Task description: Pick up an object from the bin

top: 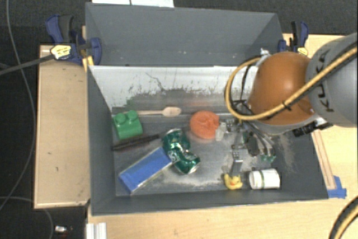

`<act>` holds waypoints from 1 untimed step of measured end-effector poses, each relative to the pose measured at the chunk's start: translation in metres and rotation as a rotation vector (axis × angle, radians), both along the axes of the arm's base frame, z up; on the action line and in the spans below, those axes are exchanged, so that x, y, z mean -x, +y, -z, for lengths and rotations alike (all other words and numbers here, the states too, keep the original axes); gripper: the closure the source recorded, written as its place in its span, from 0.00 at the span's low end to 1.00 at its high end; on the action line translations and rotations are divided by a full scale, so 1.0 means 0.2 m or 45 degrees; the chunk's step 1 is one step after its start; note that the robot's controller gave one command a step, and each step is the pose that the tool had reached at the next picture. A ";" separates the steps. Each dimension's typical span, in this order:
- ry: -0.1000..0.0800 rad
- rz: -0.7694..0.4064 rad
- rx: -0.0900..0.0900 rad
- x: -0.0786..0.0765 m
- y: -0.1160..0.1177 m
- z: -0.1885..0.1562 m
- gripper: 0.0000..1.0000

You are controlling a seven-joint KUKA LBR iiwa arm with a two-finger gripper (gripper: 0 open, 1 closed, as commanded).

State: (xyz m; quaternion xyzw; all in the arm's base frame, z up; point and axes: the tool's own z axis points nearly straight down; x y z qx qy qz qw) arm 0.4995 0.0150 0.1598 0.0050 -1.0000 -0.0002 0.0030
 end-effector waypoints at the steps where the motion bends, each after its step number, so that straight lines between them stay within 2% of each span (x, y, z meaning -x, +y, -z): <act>1: -0.010 0.001 0.000 -0.01 0.00 -0.02 0.00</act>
Offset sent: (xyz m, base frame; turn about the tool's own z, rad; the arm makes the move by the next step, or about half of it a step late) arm 0.0074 0.0787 -0.0496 -0.0947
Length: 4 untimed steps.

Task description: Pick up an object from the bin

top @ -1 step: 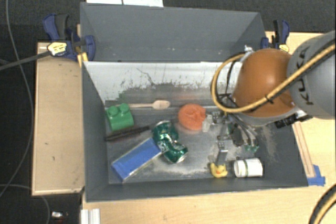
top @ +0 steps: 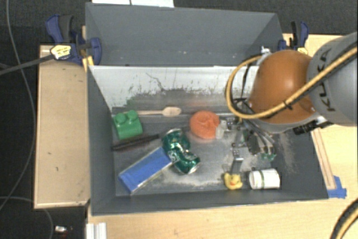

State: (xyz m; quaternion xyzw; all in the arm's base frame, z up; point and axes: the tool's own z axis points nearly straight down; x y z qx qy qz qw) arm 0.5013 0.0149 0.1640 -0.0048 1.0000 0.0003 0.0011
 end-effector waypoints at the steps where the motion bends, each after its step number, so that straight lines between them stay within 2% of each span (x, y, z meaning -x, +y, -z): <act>1: -0.003 -0.072 0.001 -0.03 0.25 0.17 0.00; 2: -0.005 -0.073 0.002 -0.17 0.56 0.34 0.00; 3: 0.036 -0.220 0.023 -0.29 0.61 0.41 0.00; 4: 0.009 -0.137 0.010 -0.19 0.73 0.47 1.00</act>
Offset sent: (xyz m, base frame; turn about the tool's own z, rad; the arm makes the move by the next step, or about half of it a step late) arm 0.0310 0.1087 -0.0683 -0.0550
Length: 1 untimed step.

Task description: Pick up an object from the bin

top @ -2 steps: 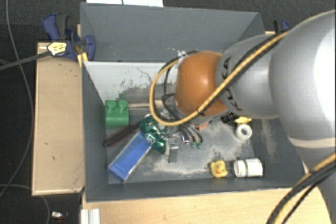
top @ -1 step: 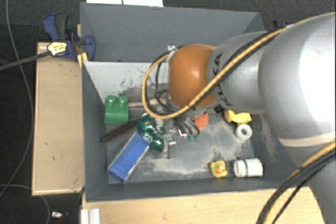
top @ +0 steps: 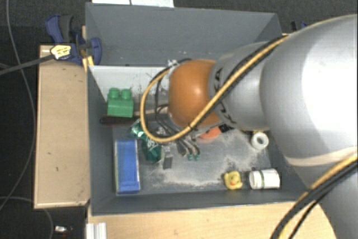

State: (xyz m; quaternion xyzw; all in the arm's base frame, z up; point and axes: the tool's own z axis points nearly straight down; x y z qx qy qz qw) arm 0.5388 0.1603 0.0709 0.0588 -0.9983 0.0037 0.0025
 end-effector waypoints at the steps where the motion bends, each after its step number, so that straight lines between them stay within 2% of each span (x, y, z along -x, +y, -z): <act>1: 0.000 0.000 0.000 0.00 0.00 0.00 1.00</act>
Offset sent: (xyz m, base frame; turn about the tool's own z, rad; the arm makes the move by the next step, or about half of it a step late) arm -0.0077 -0.0075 0.0937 -0.0073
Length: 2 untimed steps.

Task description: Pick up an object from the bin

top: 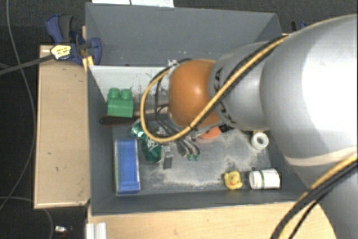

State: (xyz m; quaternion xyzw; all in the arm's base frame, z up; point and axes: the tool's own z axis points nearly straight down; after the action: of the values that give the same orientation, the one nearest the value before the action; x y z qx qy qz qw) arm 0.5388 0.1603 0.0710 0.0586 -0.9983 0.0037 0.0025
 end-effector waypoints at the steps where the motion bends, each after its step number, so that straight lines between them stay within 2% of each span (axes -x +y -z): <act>1: 0.007 -0.005 0.002 0.03 -0.03 -0.29 1.00; 2: 0.009 -0.025 0.002 0.01 0.02 -0.62 1.00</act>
Offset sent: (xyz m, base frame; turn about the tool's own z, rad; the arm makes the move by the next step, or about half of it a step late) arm -0.0025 0.0040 0.1222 -0.0207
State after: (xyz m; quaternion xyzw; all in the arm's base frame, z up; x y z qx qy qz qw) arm 0.5370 0.1634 0.1948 0.0683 -0.9976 0.0043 0.0062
